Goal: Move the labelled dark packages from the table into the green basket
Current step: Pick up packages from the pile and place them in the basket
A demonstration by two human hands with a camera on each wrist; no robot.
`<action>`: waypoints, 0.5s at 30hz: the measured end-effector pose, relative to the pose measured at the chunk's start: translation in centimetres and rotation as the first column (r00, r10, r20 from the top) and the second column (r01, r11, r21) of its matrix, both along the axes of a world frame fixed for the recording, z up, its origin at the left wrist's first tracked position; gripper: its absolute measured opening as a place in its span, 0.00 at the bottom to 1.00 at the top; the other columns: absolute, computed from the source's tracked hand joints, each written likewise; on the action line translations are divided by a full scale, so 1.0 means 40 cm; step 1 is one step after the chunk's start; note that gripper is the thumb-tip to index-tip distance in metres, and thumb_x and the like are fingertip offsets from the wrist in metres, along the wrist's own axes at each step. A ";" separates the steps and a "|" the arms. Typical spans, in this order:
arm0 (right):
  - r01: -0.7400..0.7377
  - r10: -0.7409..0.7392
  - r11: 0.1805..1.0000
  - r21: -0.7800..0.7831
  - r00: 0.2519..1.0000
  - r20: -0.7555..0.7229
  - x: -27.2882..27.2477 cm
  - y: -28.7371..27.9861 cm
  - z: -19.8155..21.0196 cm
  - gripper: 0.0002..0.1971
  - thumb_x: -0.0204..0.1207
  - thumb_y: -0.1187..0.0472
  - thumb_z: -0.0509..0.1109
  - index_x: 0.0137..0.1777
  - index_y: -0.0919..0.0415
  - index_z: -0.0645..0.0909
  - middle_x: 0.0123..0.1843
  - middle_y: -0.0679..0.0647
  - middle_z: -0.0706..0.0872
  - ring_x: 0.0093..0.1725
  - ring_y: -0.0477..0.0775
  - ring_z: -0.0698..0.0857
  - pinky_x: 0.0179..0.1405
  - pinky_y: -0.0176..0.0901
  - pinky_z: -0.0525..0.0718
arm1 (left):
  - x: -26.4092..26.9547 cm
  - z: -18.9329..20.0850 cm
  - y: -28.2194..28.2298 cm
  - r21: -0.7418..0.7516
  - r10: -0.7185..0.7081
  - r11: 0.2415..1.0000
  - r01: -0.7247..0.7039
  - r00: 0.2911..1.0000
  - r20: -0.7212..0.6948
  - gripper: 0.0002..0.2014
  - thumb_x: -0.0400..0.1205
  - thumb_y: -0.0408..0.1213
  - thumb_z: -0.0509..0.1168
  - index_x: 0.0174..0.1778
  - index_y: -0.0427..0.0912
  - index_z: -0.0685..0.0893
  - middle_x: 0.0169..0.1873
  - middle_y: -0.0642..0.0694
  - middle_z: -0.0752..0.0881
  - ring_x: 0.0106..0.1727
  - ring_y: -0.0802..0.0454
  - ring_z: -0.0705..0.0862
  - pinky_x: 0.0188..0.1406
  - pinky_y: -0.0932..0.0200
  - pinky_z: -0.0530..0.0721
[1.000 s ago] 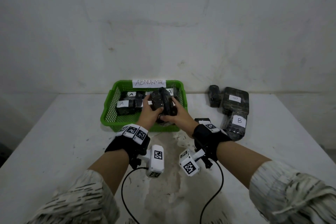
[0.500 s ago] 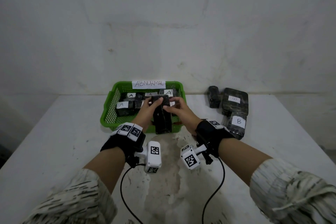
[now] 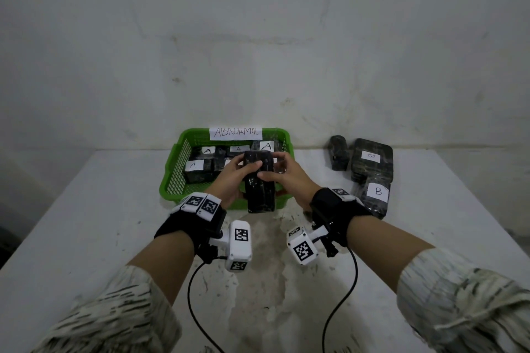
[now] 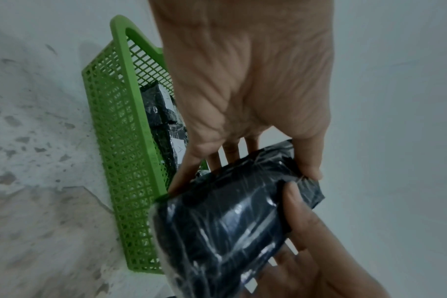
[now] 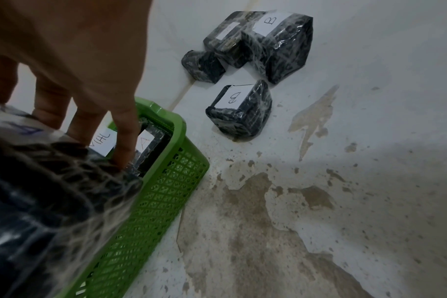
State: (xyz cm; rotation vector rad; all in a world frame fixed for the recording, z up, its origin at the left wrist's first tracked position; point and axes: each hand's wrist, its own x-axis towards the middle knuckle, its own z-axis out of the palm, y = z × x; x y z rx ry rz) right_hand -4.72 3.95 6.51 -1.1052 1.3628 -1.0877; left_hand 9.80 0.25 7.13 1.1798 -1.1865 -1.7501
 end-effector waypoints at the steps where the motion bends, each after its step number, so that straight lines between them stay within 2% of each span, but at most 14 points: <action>1: 0.004 -0.004 1.000 -0.003 1.000 0.000 -0.002 -0.001 0.000 0.29 0.73 0.62 0.77 0.71 0.55 0.68 0.59 0.57 0.79 0.51 0.51 0.85 0.46 0.47 0.86 | 0.000 -0.002 0.000 -0.004 0.003 1.000 -0.003 1.000 -0.001 0.23 0.80 0.36 0.67 0.71 0.41 0.73 0.65 0.36 0.80 0.65 0.37 0.80 0.60 0.28 0.79; 5: -0.110 0.109 0.993 0.046 0.994 0.016 -0.002 0.007 -0.005 0.38 0.71 0.64 0.78 0.78 0.52 0.63 0.58 0.54 0.84 0.57 0.54 0.86 0.58 0.46 0.85 | -0.003 0.000 0.001 0.028 0.049 0.998 -0.048 0.998 -0.050 0.24 0.80 0.37 0.67 0.73 0.39 0.72 0.65 0.35 0.81 0.67 0.36 0.80 0.59 0.26 0.79; 7: -0.126 0.123 0.989 0.073 0.991 0.045 0.000 0.010 -0.015 0.40 0.71 0.66 0.78 0.80 0.53 0.61 0.62 0.55 0.85 0.60 0.55 0.86 0.61 0.47 0.84 | -0.004 0.002 0.004 0.033 0.016 0.999 -0.015 0.999 -0.045 0.24 0.79 0.35 0.68 0.72 0.39 0.73 0.65 0.35 0.82 0.67 0.37 0.79 0.60 0.26 0.78; 11: -0.126 0.120 0.988 0.085 0.990 0.067 0.004 0.013 -0.010 0.36 0.73 0.66 0.77 0.79 0.55 0.66 0.64 0.56 0.84 0.62 0.55 0.85 0.65 0.49 0.83 | -0.001 -0.004 0.011 -0.003 -0.010 1.000 0.011 1.000 0.022 0.22 0.79 0.30 0.67 0.70 0.39 0.74 0.65 0.34 0.81 0.67 0.36 0.79 0.63 0.28 0.77; 13: -0.177 0.170 0.980 0.094 0.982 0.079 0.004 0.018 -0.004 0.32 0.73 0.69 0.75 0.75 0.52 0.69 0.63 0.57 0.85 0.63 0.57 0.84 0.68 0.50 0.81 | -0.003 -0.005 0.013 0.015 0.010 1.000 -0.010 1.000 0.013 0.24 0.80 0.33 0.67 0.73 0.40 0.71 0.65 0.33 0.81 0.66 0.36 0.80 0.62 0.29 0.79; 15: -0.203 0.192 0.973 0.110 0.976 0.102 0.006 0.021 -0.001 0.32 0.74 0.70 0.73 0.77 0.52 0.69 0.63 0.58 0.85 0.65 0.59 0.83 0.71 0.54 0.79 | -0.003 -0.005 0.014 0.042 0.041 0.998 -0.041 0.999 0.014 0.29 0.81 0.36 0.67 0.77 0.45 0.64 0.65 0.38 0.81 0.66 0.40 0.80 0.59 0.33 0.81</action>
